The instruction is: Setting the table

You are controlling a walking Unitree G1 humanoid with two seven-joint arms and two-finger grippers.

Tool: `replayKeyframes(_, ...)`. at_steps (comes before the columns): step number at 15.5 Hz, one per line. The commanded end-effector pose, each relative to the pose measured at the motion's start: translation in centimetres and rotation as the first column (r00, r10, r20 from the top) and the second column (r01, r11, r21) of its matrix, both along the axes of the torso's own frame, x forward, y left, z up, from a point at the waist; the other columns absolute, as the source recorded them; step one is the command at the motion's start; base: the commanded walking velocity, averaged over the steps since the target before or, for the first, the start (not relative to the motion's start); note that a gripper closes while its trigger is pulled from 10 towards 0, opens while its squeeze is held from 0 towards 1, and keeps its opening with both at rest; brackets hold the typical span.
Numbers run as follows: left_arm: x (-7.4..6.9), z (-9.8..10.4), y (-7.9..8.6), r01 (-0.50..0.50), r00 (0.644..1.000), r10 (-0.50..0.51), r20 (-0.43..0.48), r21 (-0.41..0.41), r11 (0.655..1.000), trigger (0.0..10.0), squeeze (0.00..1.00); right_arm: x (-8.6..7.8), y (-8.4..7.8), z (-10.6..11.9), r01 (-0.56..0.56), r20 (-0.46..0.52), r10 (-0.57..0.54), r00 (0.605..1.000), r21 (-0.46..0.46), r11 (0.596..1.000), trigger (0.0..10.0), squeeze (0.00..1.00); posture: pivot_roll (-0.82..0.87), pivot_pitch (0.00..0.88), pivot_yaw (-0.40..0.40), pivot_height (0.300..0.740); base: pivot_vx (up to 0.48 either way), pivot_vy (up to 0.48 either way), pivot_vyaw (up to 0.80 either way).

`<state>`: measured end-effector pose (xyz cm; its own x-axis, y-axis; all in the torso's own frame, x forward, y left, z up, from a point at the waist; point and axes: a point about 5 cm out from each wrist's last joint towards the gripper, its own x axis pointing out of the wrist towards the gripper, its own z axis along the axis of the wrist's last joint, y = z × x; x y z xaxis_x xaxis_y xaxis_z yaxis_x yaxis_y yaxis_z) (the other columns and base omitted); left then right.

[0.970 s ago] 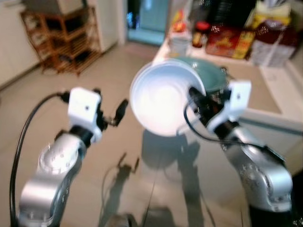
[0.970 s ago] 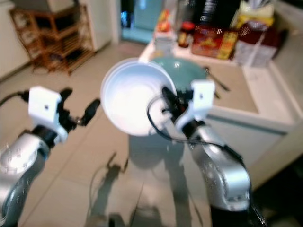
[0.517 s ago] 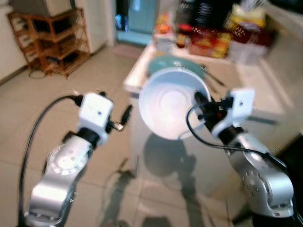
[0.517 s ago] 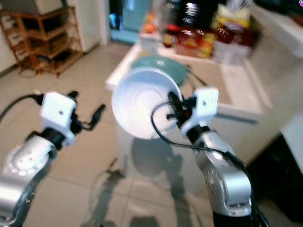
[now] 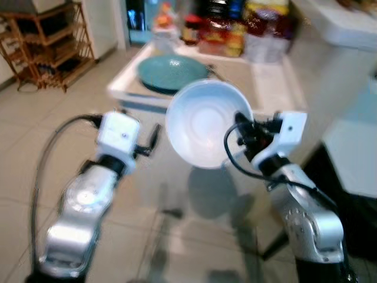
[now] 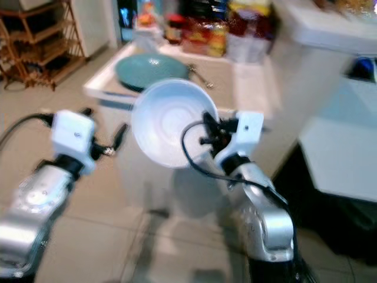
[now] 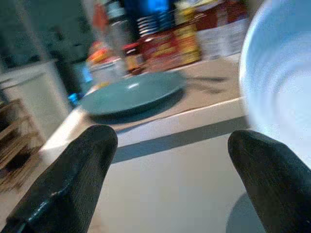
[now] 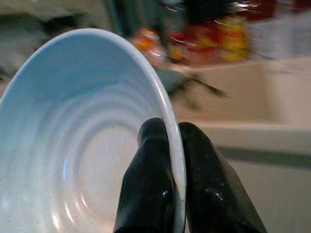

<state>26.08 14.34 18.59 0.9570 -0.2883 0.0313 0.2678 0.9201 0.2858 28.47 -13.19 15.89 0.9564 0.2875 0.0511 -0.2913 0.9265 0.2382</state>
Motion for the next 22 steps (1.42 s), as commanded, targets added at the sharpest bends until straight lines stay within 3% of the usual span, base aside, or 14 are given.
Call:
replayKeyframes(1,0.2,0.2,0.4,-0.008,1.0,0.008,0.01,0.017,1.0,10.0,0.0,0.7,-0.7,0.0,0.02,0.029,-0.019,0.999,-0.027,0.999,10.0,0.0,0.02,0.005,-0.006,0.74,0.0,-0.48,0.0)
replayKeyframes(3,0.2,0.4,0.2,-0.013,1.0,0.012,0.019,0.015,1.0,10.0,0.0,1.6,-2.6,-0.9,0.08,-0.048,-0.078,0.996,0.027,0.996,10.0,0.0,0.04,0.008,-0.016,0.74,0.0,-0.48,0.0)
replayKeyframes(4,0.2,0.4,0.5,-0.03,0.999,0.03,0.017,0.009,0.999,10.0,0.0,1.8,-2.8,-1.0,0.089,-0.047,-0.087,0.995,0.032,0.996,10.0,0.0,0.04,0.008,-0.016,0.74,0.0,-0.48,0.0)
replayKeyframes(6,0.6,-0.1,0.6,-0.027,1.0,0.027,-0.013,-0.001,1.0,10.0,0.0,3.7,-1.9,-2.1,0.046,-0.034,-0.047,0.998,-0.039,0.998,10.0,0.0,0.0,0.016,0.061,0.74,0.0,-0.48,0.0)
replayKeyframes(7,0.8,0.1,0.1,0.001,1.0,-0.001,-0.006,0.009,1.0,10.0,0.0,4.7,-2.4,-3.8,0.071,-0.121,-0.069,0.99,0.018,0.997,10.0,0.0,0.01,0.016,0.068,0.74,0.0,-0.48,0.0)
replayKeyframes(9,1.2,0.5,-0.1,0.01,1.0,-0.01,0.008,0.004,1.0,10.0,0.0,5.4,-2.9,-6.4,0.097,-0.229,-0.088,0.97,0.03,0.995,10.0,0.0,0.0,0.015,0.058,0.74,0.0,-0.48,0.0)
replayKeyframes(12,1.3,0.5,0.1,-0.003,1.0,0.003,0.009,0.003,1.0,10.0,0.0,5.6,-2.1,-8.9,0.101,-0.328,-0.088,0.941,0.022,0.995,10.0,0.0,-0.01,0.01,0.061,0.74,0.0,-0.48,0.0)
replayKeyframes(15,1.4,0.5,0.0,-0.003,1.0,0.003,0.013,0.006,1.0,10.0,0.0,5.4,-0.6,-10.1,0.079,-0.346,-0.068,0.936,0.018,0.997,10.0,0.0,-0.01,0.012,0.055,0.74,0.0,-0.48,0.0)
replayKeyframes(17,1.3,0.8,0.0,-0.003,1.0,0.002,0.025,0.003,1.0,10.0,0.0,5.7,0.2,-9.2,0.036,-0.277,-0.019,0.961,0.056,0.998,10.0,0.0,0.01,0.018,0.033,0.74,0.0,-0.48,0.0)
replayKeyframes(18,1.2,1.1,0.3,-0.017,0.999,0.017,0.037,0.002,1.0,10.0,0.0,6.2,0.3,-7.0,0.003,-0.184,0.032,0.982,0.185,0.983,10.0,0.0,0.02,0.024,0.022,0.74,0.0,-0.48,0.0)
replayKeyframes(19,1.0,1.2,0.7,-0.022,0.999,0.023,0.045,-0.008,1.0,10.0,0.0,6.0,1.5,-3.9,-0.209,-0.048,0.232,0.971,0.29,0.934,10.0,0.0,0.01,0.024,0.025,0.74,0.0,-0.48,0.0)
replayKeyframes(20,0.9,1.2,0.8,-0.018,0.999,0.019,0.048,-0.012,1.0,10.0,0.0,5.4,2.3,-2.5,-0.35,0.013,0.359,0.933,0.263,0.899,10.0,0.0,0.01,0.027,0.016,0.74,0.0,-0.48,0.0)
replayKeyframes(21,0.8,1.4,0.7,-0.015,0.998,0.016,0.063,-0.02,1.0,10.0,0.0,4.8,2.4,-0.6,-0.445,0.093,0.436,0.895,0.244,0.862,10.0,0.0,0.01,0.03,0.004,0.74,0.0,-0.48,0.0)
replayKeyframes(22,0.7,1.8,0.8,-0.022,0.996,0.025,0.081,-0.038,0.999,10.0,0.0,4.6,1.8,1.5,-0.463,0.16,0.435,0.886,0.272,0.843,10.0,0.0,0.02,0.031,-0.006,0.74,0.0,-0.48,0.0)
